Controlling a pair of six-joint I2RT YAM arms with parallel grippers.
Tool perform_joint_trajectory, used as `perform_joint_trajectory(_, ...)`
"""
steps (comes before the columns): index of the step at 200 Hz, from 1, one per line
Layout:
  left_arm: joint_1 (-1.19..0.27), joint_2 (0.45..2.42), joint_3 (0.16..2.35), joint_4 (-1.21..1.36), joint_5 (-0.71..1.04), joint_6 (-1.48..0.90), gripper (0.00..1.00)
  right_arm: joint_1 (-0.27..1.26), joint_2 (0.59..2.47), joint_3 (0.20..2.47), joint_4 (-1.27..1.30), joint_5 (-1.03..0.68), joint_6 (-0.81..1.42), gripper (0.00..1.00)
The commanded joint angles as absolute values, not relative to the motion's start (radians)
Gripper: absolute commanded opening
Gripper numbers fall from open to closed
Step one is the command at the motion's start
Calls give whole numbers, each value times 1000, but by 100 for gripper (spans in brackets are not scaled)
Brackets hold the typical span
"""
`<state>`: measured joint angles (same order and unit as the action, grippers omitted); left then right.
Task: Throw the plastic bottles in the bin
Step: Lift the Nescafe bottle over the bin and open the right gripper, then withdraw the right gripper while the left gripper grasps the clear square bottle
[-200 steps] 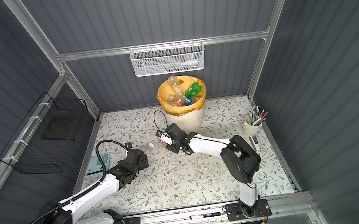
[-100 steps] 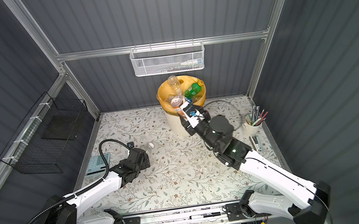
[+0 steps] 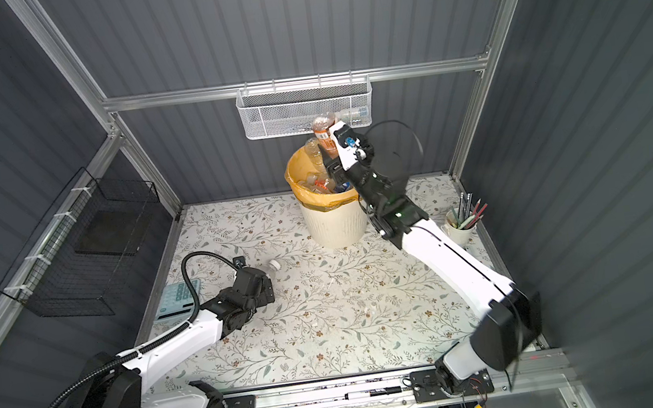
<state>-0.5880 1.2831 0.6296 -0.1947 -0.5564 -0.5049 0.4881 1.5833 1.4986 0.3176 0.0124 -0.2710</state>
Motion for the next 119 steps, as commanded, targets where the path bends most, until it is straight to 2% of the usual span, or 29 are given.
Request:
perform_joint_trajectory(1, -583, 1272, 658, -211, -552, -488, 100, 450, 1684, 1578, 146, -17, -231, 95)
perform_joint_trajectory(9, -583, 1270, 658, -216, -553, -486, 100, 444, 1695, 1575, 142, 13, -237, 99)
perform_joint_trajectory(60, -583, 1276, 662, -234, -584, -480, 100, 431, 1507, 1381, 286, 118, -219, 99)
perform_joint_trajectory(119, -583, 1400, 784, -300, -645, -361, 100, 402, 1291, 1161, 314, 198, -200, 99)
